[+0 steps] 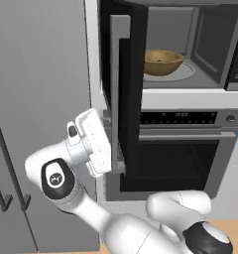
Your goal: Pick the avocado from the sink and place it in the bowl. Then pick the bowl and place it in the microwave. Then close the microwave door and press the start button.
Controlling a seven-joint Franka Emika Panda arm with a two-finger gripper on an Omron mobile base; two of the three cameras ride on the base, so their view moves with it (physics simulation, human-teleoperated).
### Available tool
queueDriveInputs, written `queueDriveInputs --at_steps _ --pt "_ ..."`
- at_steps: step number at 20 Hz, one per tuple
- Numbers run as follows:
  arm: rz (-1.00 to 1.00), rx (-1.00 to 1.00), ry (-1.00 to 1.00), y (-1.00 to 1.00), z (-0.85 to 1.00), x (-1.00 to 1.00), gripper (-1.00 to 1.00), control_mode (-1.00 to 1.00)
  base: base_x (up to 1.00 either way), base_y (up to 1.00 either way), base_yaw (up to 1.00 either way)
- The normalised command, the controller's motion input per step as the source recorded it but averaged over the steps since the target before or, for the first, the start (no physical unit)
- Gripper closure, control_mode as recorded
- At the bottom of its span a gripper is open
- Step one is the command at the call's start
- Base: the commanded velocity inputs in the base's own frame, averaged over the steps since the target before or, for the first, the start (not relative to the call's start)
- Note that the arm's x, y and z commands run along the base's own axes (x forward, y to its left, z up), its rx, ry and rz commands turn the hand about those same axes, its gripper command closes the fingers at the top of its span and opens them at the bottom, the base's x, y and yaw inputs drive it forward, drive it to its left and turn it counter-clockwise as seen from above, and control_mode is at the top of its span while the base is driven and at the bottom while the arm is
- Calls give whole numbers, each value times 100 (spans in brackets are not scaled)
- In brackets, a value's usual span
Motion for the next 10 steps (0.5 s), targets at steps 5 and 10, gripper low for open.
queueDriveInputs --at_steps 5,10 --pt "17 38 -20 -90 24 -40 -100 -100 0 0 0" --pt "27 37 -20 -92 25 -10 -100 -100 0 0 0"
